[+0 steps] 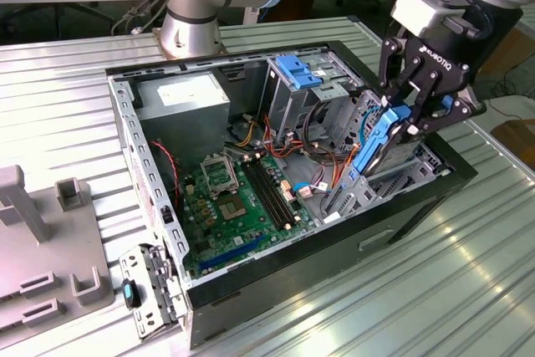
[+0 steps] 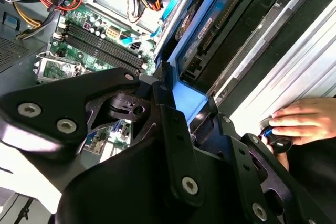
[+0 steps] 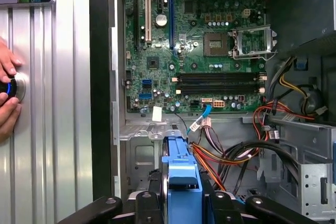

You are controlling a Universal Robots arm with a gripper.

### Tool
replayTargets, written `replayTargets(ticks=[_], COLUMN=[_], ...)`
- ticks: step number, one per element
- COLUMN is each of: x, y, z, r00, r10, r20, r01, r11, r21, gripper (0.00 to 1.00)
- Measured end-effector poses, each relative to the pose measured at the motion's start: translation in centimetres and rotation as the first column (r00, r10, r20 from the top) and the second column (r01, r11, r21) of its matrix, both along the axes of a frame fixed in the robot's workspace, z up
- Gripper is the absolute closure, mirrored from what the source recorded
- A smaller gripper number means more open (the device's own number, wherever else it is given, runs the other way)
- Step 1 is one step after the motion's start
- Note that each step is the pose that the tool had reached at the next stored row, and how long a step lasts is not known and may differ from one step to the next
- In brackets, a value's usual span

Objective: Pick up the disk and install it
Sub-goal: 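Insert the disk into the insertion slot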

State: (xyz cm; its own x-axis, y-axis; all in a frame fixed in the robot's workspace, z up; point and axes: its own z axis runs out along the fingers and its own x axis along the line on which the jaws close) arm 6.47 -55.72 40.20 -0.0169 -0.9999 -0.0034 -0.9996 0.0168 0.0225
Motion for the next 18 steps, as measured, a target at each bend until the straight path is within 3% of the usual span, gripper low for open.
replayTargets(ticks=[10, 18], x=[0.0, 0.0], y=[-0.06, -0.1], z=[-1.72, -2.11], r00=[1.0, 1.0], r10=[0.0, 0.0], r20=[0.0, 0.0], r01=[0.0, 0.0], r11=[1.0, 1.0], r21=[0.0022, 0.0025], gripper=[0.63, 0.63])
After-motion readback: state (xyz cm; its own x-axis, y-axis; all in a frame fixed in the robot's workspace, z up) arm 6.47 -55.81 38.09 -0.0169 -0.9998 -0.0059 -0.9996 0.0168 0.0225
